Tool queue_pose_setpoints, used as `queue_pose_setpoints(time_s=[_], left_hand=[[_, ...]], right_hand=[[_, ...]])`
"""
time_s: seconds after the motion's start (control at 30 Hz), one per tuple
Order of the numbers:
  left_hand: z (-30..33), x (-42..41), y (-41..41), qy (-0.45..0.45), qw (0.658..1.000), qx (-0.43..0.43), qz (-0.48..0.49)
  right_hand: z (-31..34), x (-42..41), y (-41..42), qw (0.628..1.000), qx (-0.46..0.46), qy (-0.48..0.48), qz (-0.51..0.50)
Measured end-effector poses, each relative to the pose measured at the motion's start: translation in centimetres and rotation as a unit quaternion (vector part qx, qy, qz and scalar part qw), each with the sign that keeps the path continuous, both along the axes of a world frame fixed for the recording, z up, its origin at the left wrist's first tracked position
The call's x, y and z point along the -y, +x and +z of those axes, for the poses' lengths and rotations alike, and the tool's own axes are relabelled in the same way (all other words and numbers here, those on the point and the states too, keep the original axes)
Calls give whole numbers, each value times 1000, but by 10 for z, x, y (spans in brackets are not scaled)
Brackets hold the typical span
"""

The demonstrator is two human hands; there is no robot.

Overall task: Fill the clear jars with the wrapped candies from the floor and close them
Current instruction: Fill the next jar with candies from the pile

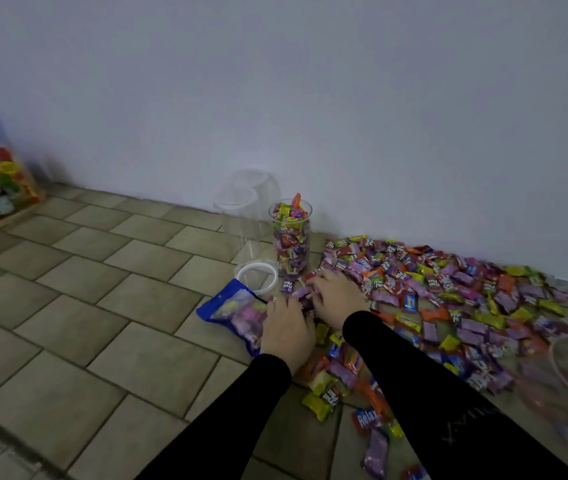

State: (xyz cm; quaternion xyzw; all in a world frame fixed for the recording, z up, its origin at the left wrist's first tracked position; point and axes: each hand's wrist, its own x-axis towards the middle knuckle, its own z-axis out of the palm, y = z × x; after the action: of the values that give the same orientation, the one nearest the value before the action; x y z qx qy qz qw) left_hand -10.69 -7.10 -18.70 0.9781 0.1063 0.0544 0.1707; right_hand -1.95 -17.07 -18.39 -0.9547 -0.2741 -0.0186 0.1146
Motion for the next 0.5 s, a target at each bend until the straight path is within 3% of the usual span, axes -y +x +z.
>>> queue_pose_setpoints(time_s=[0.17,0.33,0.5], left_hand=[[0,4,28,49,998,12,35],[-12,0,58,57,993,-92,51],[-26,1,71,98,989,-112,13]], right_hand=[[-6,-11,18,999,28,23,3],[-21,-11,40,999,-29,-20,13],[-29,-8,44,1000,-27,9,3]])
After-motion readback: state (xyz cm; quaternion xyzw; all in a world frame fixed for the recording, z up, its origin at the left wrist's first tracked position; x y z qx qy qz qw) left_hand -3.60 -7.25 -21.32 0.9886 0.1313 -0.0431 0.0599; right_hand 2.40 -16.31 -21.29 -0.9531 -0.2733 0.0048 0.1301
